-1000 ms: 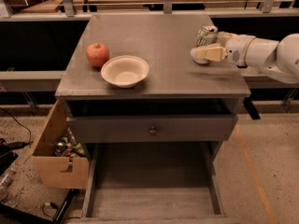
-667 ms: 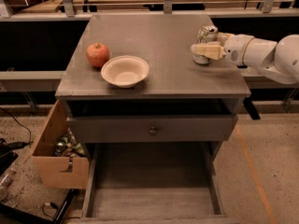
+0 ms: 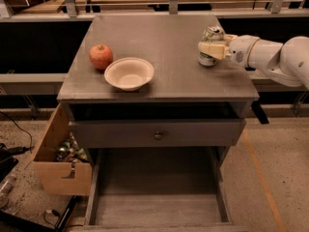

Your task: Place 7up can into middle drawer

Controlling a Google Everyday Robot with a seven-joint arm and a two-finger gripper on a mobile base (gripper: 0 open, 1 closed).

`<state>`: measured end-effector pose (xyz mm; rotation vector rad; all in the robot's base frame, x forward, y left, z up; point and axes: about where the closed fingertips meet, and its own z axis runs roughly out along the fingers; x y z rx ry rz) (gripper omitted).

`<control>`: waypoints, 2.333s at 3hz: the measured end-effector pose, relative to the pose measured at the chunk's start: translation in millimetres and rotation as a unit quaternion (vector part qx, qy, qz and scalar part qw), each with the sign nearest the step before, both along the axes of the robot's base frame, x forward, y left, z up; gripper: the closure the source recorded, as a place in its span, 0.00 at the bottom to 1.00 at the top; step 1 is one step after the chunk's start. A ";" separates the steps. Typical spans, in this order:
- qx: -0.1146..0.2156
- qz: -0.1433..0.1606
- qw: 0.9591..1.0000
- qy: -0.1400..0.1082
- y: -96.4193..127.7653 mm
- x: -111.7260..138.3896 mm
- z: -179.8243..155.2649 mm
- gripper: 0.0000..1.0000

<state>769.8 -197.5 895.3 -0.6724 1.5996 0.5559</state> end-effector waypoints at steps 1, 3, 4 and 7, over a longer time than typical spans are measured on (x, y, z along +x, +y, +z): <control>0.000 0.002 1.000 0.000 3.2 0.6 -0.5 1.00; -0.004 0.008 1.000 -0.011 2.0 -5.5 12.9 1.00; -0.006 0.025 0.999 -0.033 -8.4 -28.6 32.6 1.00; -0.023 0.067 0.995 -0.077 -59.3 -127.4 39.8 1.00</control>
Offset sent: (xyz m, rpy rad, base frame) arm 0.0005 0.0029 -0.0005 0.0008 0.0007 0.0040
